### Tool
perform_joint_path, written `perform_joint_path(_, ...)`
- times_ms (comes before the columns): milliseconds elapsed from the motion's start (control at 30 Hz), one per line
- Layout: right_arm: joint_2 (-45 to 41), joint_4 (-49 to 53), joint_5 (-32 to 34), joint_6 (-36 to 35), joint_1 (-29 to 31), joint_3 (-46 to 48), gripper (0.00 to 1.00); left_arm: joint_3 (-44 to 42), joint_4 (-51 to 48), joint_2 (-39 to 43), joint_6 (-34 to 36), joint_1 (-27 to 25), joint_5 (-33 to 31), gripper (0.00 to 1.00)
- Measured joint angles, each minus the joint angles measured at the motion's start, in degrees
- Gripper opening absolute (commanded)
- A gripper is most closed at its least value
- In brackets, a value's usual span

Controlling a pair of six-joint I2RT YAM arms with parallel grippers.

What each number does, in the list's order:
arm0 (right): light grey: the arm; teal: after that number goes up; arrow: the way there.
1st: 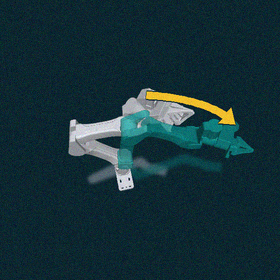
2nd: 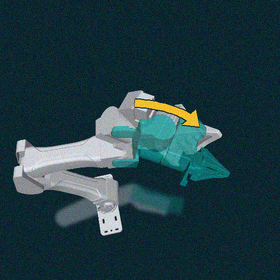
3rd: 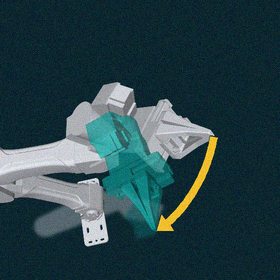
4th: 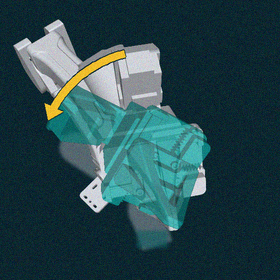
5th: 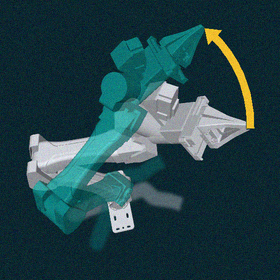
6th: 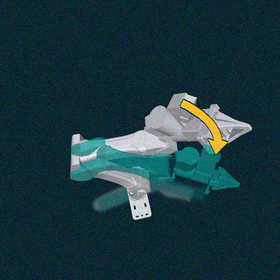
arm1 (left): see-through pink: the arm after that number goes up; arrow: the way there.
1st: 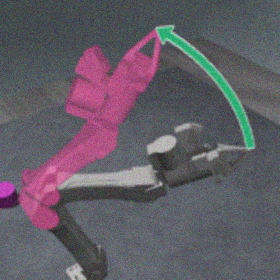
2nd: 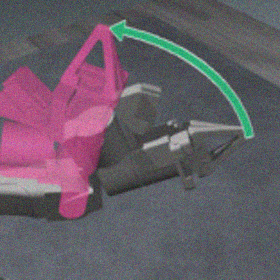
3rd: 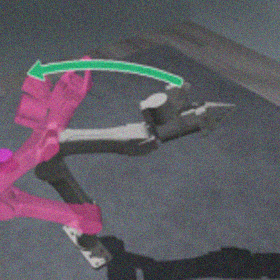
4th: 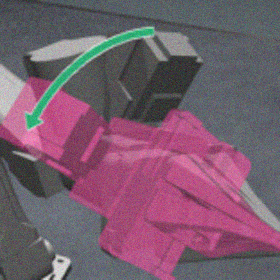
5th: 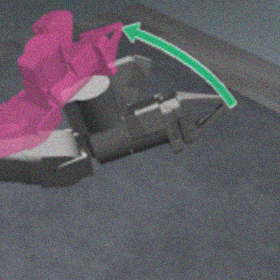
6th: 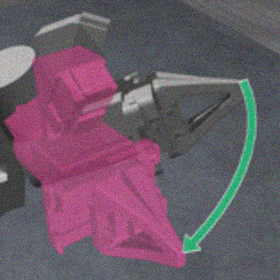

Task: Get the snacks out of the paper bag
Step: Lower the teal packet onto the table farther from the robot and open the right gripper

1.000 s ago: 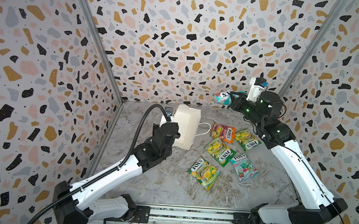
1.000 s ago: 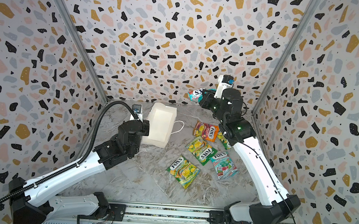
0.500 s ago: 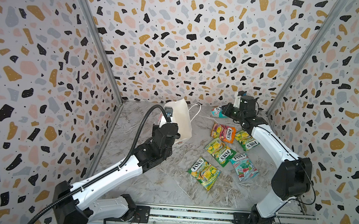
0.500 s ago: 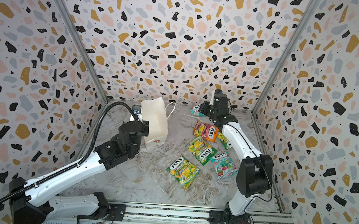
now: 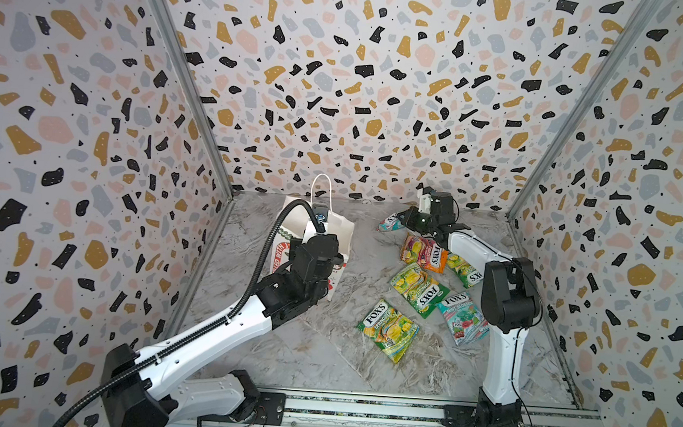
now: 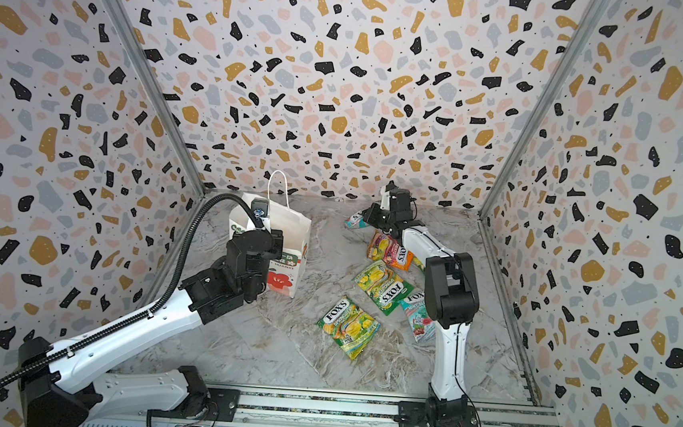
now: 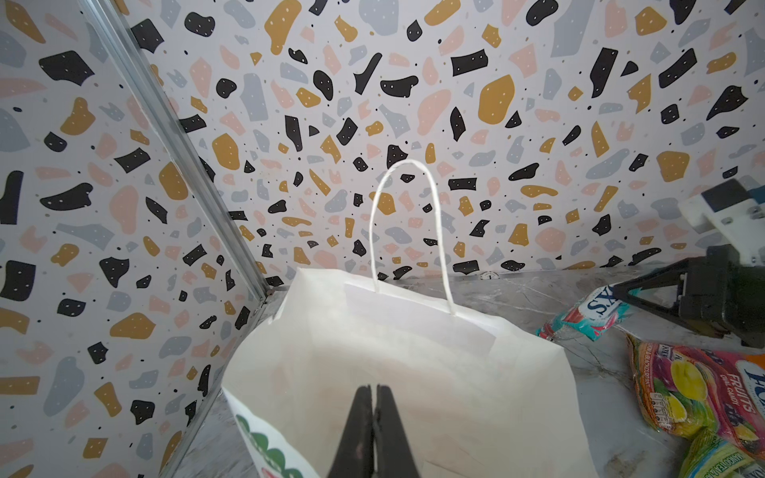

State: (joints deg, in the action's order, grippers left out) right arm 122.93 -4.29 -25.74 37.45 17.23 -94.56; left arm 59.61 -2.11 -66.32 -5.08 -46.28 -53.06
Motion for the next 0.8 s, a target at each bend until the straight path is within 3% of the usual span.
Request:
perform_joint_path(467,0.7,-7.1,-1.8,0.6,2.6,13.6,0.06,0.0,-0.4,-1.1,0.0,0.1,-1.0,0.00)
perform_joint_path(633,-1.0,-8.2,-1.2,0.9,3.1,17.5,0.17,0.0,-0.4,-1.3,-0.1,0.1,-1.4,0.00)
perform_joint_path(800,-3.7,-8.7,0.0,0.7,3.3,19.8,0.42,0.0,-0.5,-1.4,-0.1,0.1,-1.9,0.00)
